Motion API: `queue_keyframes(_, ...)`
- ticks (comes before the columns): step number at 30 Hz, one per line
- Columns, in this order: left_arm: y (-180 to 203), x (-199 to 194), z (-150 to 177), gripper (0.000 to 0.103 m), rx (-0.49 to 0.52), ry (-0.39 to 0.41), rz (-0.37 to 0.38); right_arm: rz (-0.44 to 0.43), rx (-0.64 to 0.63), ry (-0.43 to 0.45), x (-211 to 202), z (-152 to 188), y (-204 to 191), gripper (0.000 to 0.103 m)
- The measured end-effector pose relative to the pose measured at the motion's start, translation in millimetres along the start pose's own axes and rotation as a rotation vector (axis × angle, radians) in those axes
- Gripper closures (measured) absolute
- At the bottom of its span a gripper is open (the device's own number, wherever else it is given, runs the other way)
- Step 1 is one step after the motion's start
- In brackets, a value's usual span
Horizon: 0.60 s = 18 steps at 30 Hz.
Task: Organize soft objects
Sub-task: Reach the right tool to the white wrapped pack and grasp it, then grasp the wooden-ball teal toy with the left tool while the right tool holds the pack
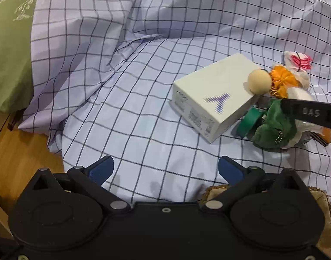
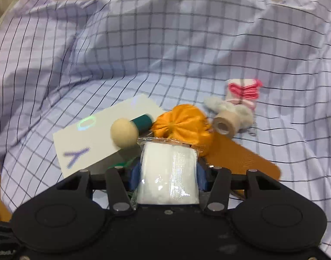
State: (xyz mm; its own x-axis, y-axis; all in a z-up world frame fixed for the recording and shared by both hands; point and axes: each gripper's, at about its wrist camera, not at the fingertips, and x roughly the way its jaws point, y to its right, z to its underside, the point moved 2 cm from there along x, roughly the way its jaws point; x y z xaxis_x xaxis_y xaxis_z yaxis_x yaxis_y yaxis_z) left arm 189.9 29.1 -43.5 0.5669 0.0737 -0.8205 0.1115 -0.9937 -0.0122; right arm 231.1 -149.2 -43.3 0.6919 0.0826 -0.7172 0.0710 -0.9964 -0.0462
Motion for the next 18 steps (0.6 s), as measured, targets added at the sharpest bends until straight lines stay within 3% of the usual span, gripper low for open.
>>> queue_keyframes(10,40,-8,-9,0.004,0.091,0.027,0.066,0.067,0.192,0.013,-32,13,69,0.053)
queue_keyframes(18,84,-4,-16,0.005,0.152,0.023,0.143,0.100,0.241,-0.016,-38,41,98,0.053)
